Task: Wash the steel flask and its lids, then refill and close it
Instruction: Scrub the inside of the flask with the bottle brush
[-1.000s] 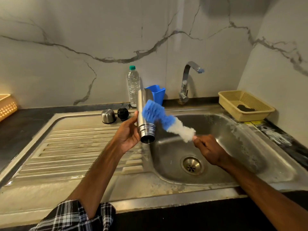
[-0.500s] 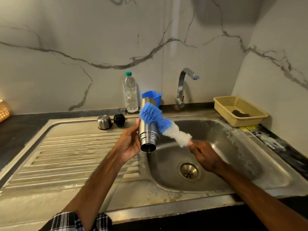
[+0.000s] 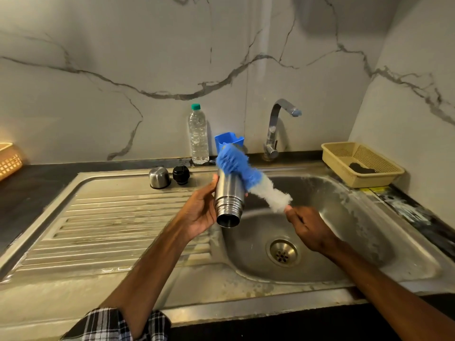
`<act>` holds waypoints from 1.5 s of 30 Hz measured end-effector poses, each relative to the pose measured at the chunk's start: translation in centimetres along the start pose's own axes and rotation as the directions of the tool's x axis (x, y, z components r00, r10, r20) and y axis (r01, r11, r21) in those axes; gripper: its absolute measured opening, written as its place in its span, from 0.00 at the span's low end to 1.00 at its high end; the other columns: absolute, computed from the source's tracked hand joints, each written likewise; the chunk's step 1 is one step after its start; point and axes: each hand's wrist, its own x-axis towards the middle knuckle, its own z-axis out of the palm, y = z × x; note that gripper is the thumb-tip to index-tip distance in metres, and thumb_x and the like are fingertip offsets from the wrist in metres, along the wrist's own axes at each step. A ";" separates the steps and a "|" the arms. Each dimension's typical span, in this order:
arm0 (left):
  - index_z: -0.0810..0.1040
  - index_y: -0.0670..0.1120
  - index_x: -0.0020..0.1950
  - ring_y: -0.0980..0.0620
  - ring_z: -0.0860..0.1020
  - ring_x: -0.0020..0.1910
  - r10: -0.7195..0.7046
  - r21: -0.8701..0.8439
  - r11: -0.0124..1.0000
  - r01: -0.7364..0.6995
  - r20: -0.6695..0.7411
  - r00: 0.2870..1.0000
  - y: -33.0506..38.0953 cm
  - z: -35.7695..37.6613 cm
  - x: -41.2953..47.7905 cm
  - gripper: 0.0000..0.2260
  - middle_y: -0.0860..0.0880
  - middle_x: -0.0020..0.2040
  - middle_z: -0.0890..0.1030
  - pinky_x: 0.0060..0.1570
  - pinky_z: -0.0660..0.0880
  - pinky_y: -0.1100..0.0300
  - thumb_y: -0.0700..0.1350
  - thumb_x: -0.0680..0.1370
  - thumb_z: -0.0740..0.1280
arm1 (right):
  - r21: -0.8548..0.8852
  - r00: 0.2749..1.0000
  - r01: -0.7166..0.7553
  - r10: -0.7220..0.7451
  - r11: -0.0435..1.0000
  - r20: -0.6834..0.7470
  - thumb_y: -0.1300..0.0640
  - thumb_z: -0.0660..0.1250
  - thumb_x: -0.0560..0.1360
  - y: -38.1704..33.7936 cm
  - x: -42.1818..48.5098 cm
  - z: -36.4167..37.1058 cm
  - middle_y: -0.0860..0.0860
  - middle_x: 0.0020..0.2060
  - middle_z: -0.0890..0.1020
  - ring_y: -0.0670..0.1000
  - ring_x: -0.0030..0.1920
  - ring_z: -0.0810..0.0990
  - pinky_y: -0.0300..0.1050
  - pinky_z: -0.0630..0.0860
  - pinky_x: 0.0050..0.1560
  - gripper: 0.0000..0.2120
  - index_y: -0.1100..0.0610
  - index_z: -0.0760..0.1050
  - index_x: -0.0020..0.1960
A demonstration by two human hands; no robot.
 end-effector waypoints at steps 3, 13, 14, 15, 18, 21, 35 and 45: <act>0.73 0.38 0.66 0.43 0.85 0.50 -0.002 0.013 1.000 0.002 0.025 1.000 -0.1 0.0 -0.3 0.20 0.39 0.55 0.85 0.52 0.82 0.49 0.46 0.77 0.66 | 0.009 0.992 0.118 -0.118 0.993 0.036 0.45 0.53 0.84 -0.1 -0.3 0.1 0.48 0.26 0.68 0.47 0.27 0.67 0.46 0.64 0.31 0.23 0.50 0.68 0.32; 0.66 0.37 0.75 0.34 0.76 0.68 -0.076 0.128 0.989 0.067 0.065 0.995 -0.5 -0.2 0.0 0.27 0.32 0.69 0.76 0.65 0.76 0.41 0.49 0.81 0.68 | -0.022 0.999 -0.042 0.041 0.999 -0.032 0.40 0.52 0.81 0.4 0.2 -0.3 0.46 0.24 0.68 0.44 0.25 0.66 0.42 0.62 0.29 0.24 0.51 0.67 0.31; 0.66 0.37 0.75 0.33 0.74 0.69 -0.083 0.129 0.989 0.073 0.075 0.994 -0.5 -0.2 0.1 0.27 0.32 0.70 0.74 0.66 0.74 0.41 0.49 0.82 0.67 | -0.032 0.996 -0.075 0.074 0.997 -0.043 0.39 0.51 0.81 0.8 0.2 -0.4 0.47 0.24 0.68 0.44 0.25 0.66 0.41 0.62 0.29 0.25 0.52 0.68 0.31; 0.66 0.37 0.75 0.33 0.75 0.69 -0.086 0.145 0.987 0.075 0.070 0.994 -0.5 -0.1 0.0 0.27 0.32 0.70 0.74 0.66 0.75 0.41 0.49 0.81 0.68 | -0.047 0.997 -0.068 0.067 0.997 -0.032 0.39 0.51 0.81 1.1 0.1 -0.3 0.47 0.25 0.69 0.44 0.26 0.67 0.41 0.62 0.29 0.25 0.52 0.69 0.32; 0.68 0.37 0.74 0.38 0.82 0.59 -0.059 0.207 0.977 0.052 0.028 0.998 -0.3 -0.1 -0.1 0.27 0.34 0.67 0.78 0.54 0.83 0.48 0.48 0.79 0.69 | -0.087 1.000 -0.001 0.002 0.996 0.006 0.41 0.52 0.83 1.8 -0.4 0.0 0.43 0.28 0.71 0.45 0.29 0.69 0.42 0.64 0.33 0.20 0.46 0.71 0.36; 0.67 0.38 0.75 0.32 0.73 0.70 -0.095 0.187 0.979 0.075 0.099 0.991 -0.3 0.1 -0.3 0.26 0.31 0.70 0.74 0.62 0.79 0.45 0.49 0.82 0.67 | -0.054 0.993 -0.106 0.103 0.993 -0.065 0.39 0.50 0.81 1.1 0.3 -0.4 0.46 0.23 0.69 0.44 0.24 0.67 0.50 0.64 0.27 0.25 0.50 0.68 0.31; 0.68 0.38 0.75 0.33 0.73 0.69 -0.092 0.235 0.971 0.050 0.171 0.981 -0.2 0.3 -0.6 0.32 0.30 0.72 0.71 0.63 0.78 0.45 0.51 0.77 0.73 | -0.060 0.989 -0.130 0.125 0.990 -0.080 0.44 0.52 0.84 0.8 0.1 -1.2 0.50 0.23 0.70 0.47 0.24 0.70 0.40 0.62 0.26 0.26 0.55 0.71 0.32; 0.67 0.39 0.77 0.30 0.64 0.76 -0.124 0.261 0.962 0.074 0.178 0.976 0.1 0.2 -1.1 0.36 0.31 0.73 0.70 0.68 0.71 0.42 0.52 0.75 0.76 | -0.034 0.977 -0.159 0.152 0.987 -0.148 0.48 0.53 0.82 0.4 0.4 -1.5 0.45 0.22 0.67 0.45 0.24 0.68 0.35 0.60 0.26 0.23 0.51 0.66 0.29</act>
